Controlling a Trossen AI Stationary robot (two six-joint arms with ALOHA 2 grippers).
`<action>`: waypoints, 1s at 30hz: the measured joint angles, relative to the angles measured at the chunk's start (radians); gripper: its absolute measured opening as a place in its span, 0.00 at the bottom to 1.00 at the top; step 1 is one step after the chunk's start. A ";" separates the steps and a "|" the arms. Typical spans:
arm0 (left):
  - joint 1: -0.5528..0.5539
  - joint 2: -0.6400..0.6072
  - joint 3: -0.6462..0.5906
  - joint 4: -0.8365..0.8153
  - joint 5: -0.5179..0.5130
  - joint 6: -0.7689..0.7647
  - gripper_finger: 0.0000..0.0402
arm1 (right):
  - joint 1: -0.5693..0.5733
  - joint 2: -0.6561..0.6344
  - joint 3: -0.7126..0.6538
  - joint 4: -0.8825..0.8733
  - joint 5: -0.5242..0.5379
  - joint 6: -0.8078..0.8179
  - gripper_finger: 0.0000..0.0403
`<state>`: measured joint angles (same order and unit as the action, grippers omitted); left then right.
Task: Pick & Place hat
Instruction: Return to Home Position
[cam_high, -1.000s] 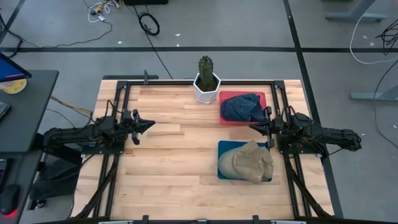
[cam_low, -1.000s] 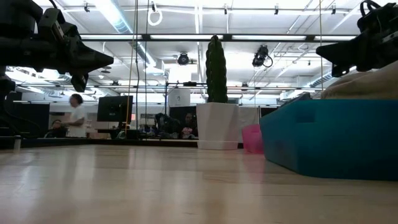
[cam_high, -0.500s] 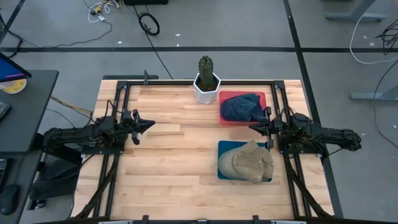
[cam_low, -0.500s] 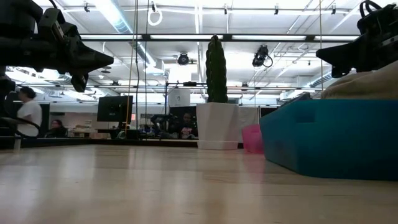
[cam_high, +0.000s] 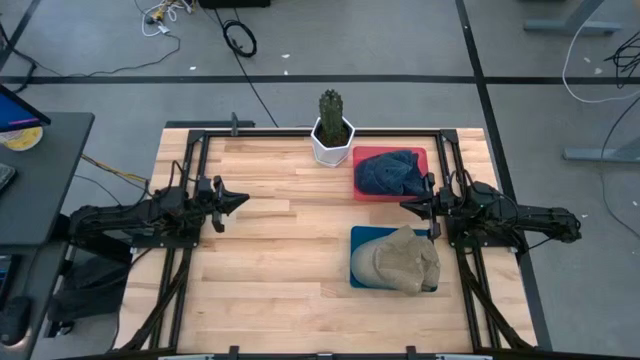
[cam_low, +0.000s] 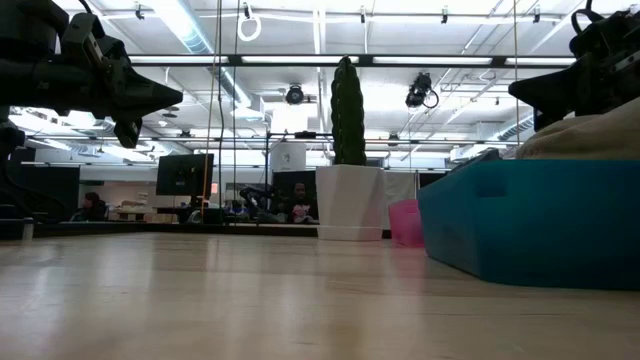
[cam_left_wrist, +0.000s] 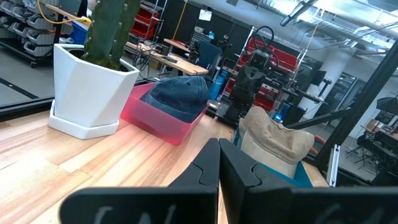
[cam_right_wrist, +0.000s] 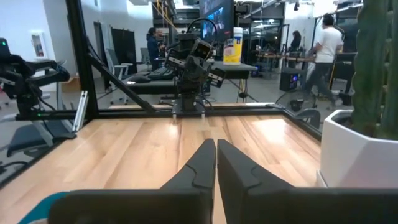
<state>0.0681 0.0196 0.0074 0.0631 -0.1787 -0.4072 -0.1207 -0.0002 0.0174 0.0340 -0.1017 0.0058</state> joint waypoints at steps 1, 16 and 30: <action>0.000 0.000 0.000 0.000 0.000 0.000 0.01 | 0.000 0.000 0.000 0.000 0.000 0.008 0.06; 0.000 0.000 0.000 0.000 0.000 0.000 0.01 | 0.000 0.000 0.000 0.001 0.000 0.013 0.07; 0.000 0.000 0.000 0.000 0.000 0.000 0.01 | 0.000 0.000 0.000 0.002 0.000 0.012 0.07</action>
<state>0.0678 0.0196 0.0074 0.0631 -0.1783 -0.4074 -0.1207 -0.0002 0.0174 0.0360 -0.1017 0.0181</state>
